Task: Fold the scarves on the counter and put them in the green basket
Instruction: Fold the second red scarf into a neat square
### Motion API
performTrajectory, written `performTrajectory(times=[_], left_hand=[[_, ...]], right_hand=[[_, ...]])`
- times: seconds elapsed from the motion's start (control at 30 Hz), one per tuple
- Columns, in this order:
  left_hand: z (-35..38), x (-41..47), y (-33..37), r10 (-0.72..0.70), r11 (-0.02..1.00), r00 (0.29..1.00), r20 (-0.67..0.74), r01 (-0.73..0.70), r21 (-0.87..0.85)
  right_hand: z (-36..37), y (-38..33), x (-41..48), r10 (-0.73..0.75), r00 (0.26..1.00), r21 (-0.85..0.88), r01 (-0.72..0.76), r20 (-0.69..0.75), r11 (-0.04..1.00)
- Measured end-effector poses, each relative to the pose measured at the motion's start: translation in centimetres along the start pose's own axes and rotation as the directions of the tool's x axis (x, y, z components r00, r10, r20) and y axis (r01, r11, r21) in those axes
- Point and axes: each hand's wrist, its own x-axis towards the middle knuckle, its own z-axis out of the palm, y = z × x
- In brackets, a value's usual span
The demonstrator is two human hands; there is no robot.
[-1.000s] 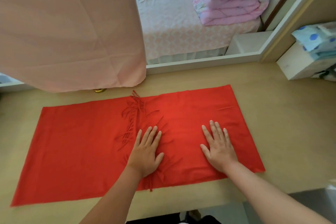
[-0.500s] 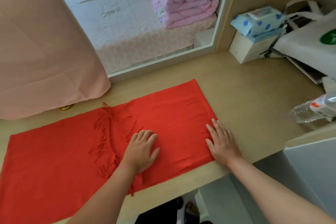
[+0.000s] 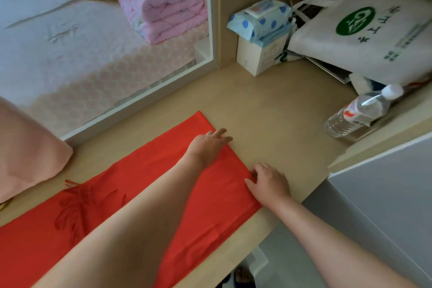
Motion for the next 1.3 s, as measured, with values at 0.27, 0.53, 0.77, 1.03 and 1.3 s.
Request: performTrajectory(times=[0.27,0.53,0.77,1.03,1.3], left_hand=[[0.3,2.3,-2.9,-0.045,0.982,0.998,-0.052,0.054,0.183],[-1.0,-3.4,-6.3,-0.102,0.995,0.964,-0.244,0.104,-0.007],[0.2,-12.8,-10.8,-0.255,0.961,0.903,-0.346,0.197,-0.192],[3.9,-23.2,-15.1,-0.334,0.918,0.871,-0.359,0.214,-0.336],[9.2,-28.7,-17.9,-0.399,0.872,0.885,-0.24,0.286,-0.396]], right_hand=[[-0.3,0.1,-0.2,0.081,0.995,0.218,-0.09,0.053,0.972],[-1.4,-4.3,-1.8,-0.016,0.99,0.512,-0.059,0.141,0.857],[-1.3,-11.8,-4.6,-0.26,0.935,0.549,0.09,0.24,0.831],[2.9,-20.3,-8.9,-0.444,0.82,0.513,0.222,0.361,0.829],[8.3,-25.8,-12.4,-0.431,0.771,0.469,0.196,0.469,0.861]])
